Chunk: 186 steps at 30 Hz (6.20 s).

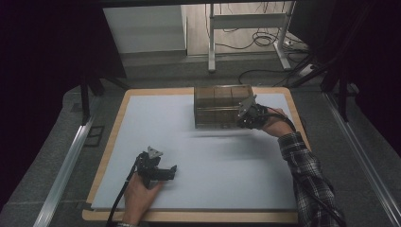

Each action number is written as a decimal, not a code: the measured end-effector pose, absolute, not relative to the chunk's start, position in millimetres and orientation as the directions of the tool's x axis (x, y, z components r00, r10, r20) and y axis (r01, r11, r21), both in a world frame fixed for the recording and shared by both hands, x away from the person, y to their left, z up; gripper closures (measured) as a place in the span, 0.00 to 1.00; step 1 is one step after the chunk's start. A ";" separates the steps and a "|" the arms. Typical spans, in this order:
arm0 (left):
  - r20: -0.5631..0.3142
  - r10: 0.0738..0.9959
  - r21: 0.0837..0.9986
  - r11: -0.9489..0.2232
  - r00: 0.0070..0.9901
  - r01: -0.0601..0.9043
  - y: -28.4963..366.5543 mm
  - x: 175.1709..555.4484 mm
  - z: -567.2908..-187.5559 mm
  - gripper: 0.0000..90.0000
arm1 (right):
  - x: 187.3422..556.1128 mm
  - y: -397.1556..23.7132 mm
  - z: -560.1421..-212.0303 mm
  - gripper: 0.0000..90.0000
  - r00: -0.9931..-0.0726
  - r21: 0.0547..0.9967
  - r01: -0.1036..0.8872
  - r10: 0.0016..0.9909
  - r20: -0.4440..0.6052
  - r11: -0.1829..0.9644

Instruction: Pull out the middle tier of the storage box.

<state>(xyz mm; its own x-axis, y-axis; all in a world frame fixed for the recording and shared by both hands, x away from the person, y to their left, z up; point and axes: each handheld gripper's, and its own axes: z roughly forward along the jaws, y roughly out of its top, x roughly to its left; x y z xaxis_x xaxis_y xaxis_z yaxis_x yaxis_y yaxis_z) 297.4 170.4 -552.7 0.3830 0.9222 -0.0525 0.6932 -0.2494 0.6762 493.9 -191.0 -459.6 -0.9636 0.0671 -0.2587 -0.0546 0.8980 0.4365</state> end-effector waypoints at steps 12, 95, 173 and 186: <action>-0.052 0.922 0.676 -0.249 0.383 0.693 170.4 297.4 -552.7 0.00 | 502.4 -191.2 -456.6 0.95 -0.979 0.408 -0.114 -0.033 -0.199 0.906; -0.056 0.924 0.679 -0.243 0.379 0.693 169.9 297.4 -552.9 0.00 | 426.9 -204.8 -450.2 0.65 -0.948 0.517 -0.094 0.082 -0.307 0.851; -0.058 0.925 0.681 -0.238 0.375 0.693 169.4 297.4 -553.0 0.00 | 335.1 -252.2 -503.1 0.10 -0.868 0.708 0.252 0.478 -0.136 0.660; -0.058 0.925 0.681 -0.238 0.375 0.693 169.4 297.4 -553.1 0.00 | 320.4 -261.8 -519.9 0.06 -0.856 0.699 0.298 0.505 -0.105 0.650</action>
